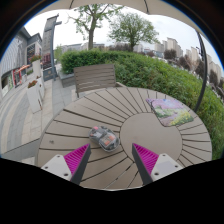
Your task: Arrange mouse
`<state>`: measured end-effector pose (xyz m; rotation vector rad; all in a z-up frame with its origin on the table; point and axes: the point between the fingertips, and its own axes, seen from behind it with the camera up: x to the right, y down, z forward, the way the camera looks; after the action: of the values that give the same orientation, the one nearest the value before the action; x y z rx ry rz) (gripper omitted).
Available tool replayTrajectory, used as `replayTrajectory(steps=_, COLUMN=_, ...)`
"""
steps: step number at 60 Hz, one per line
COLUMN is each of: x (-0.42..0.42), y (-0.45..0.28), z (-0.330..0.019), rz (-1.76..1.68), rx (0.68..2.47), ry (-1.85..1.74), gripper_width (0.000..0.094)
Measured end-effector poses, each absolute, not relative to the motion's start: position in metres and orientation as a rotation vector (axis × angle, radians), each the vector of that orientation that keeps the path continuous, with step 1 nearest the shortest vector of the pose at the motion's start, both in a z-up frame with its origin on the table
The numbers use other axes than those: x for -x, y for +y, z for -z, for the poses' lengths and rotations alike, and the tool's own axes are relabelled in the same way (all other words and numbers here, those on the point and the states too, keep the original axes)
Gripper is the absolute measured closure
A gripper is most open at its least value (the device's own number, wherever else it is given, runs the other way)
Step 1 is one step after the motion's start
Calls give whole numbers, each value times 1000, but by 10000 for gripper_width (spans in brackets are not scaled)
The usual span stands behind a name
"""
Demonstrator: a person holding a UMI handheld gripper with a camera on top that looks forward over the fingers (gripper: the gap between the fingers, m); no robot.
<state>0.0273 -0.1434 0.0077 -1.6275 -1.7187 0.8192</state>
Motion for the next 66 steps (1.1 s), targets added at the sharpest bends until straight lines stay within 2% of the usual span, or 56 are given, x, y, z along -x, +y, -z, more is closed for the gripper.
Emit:
replayTrajectory(steps=10, x=8, y=-146, z=12, rz=-824, rx=1619, ry=-1705, gripper_width=76)
replayTrajectory(steps=21, x=39, y=-144, z=17, rz=-812, rx=1608, ry=-1691, gripper_width=82)
replayTrajectory(steps=26, x=42, y=-152, z=18, rz=-837, rx=1610, ry=-1708, gripper_width=146)
replayTrajectory(steps=30, x=44, y=-147, z=14, rz=-807, rx=1567, ry=-1708, gripper_width=91)
replayTrajectory(steps=36, x=47, y=-149, z=14, rz=-813, rx=1641, ry=-1694, gripper_width=102)
replayTrajectory(steps=58, x=71, y=-133, z=20, rz=-769, rx=1688, ry=-1679, gripper_width=118)
replayTrajectory(steps=60, x=70, y=-133, z=19, rz=-774, rx=1690, ry=-1682, gripper_width=138)
replayTrajectory(steps=62, x=69, y=-132, z=20, rz=-780, rx=1692, ry=-1683, gripper_width=198)
replayTrajectory(steps=63, x=68, y=-133, z=21, rz=-782, rx=1693, ry=-1689, gripper_width=263)
replayTrajectory(steps=65, x=69, y=-131, z=20, rz=-776, rx=1684, ry=-1690, gripper_width=478)
replayTrajectory(steps=66, x=68, y=-128, z=18, rz=-768, rx=1682, ry=-1684, gripper_width=475)
